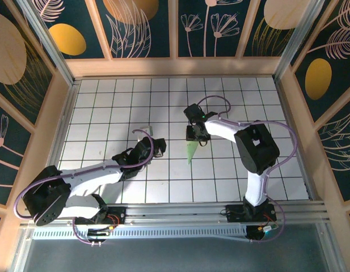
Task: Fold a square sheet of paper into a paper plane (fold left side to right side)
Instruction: Pick up the paper plane at the center of the table.
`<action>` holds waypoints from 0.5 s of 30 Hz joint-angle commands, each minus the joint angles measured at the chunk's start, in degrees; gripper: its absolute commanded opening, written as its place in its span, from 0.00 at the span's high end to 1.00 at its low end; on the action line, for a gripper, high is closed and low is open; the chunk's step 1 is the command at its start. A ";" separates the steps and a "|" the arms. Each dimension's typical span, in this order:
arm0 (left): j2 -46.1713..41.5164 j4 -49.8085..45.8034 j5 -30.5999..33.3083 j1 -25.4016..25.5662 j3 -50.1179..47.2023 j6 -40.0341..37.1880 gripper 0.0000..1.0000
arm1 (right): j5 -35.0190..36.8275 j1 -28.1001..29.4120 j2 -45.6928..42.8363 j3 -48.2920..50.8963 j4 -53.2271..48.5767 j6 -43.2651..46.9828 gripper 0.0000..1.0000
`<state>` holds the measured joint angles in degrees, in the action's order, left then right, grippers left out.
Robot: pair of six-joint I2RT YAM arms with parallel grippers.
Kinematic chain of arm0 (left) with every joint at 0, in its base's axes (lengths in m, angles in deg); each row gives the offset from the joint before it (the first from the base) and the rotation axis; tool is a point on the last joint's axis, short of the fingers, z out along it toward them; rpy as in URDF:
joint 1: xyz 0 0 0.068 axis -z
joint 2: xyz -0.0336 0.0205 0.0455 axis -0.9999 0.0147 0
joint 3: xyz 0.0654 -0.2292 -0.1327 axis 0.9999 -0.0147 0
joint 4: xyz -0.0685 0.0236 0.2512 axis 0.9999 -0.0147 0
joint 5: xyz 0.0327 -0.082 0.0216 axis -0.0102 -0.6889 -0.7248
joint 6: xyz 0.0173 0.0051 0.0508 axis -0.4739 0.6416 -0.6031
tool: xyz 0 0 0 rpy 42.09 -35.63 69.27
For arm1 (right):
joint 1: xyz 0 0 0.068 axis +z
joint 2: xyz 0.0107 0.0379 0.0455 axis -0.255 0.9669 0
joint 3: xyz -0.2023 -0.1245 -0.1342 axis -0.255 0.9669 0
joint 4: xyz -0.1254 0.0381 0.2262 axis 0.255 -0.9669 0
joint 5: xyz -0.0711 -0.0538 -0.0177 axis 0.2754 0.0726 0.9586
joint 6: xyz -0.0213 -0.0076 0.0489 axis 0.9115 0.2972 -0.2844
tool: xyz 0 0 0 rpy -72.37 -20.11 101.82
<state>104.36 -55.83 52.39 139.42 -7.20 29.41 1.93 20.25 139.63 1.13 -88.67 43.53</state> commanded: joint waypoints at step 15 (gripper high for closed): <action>-2.74 -2.48 5.84 -0.18 1.28 -1.11 0.47 | 4.76 0.93 -6.72 -1.88 -6.14 0.16 1.00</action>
<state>102.78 -56.88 56.02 139.42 -7.20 29.23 4.97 20.60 135.59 0.51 -92.39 44.14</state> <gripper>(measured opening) 0.530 0.054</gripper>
